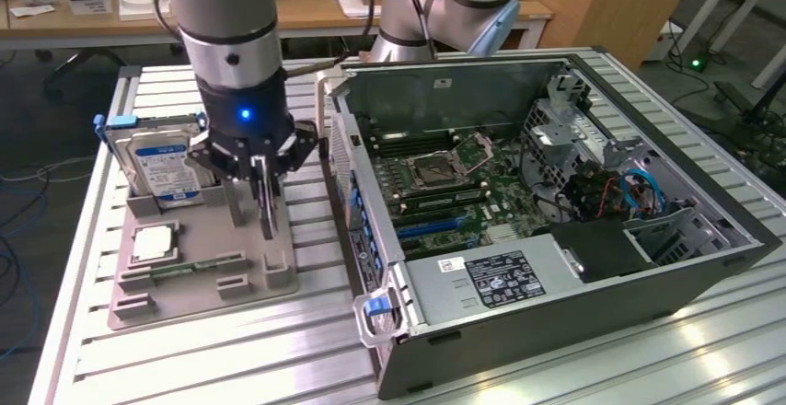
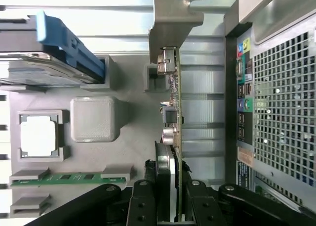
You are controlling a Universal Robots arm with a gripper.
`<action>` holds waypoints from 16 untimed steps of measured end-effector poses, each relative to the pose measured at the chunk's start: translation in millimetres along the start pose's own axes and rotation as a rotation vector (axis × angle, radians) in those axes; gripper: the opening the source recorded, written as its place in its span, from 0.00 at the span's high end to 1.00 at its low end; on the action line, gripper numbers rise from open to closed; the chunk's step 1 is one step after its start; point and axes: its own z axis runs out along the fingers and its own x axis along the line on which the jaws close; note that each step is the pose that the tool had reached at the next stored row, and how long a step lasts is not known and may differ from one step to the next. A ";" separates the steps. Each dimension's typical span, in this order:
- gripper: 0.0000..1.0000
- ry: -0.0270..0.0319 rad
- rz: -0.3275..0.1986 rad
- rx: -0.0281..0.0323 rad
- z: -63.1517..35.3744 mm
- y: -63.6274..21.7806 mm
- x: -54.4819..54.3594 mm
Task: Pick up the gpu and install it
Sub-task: 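Pick up the gpu and move the gpu toward the slot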
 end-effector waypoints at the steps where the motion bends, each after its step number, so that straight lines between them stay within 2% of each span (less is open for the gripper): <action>1: 0.72 -0.0001 0.000 -0.0002 -4.9 0.3 -0.1; 16: 0.72 0.0000 0.000 -0.0018 -72.6 4.7 -1.7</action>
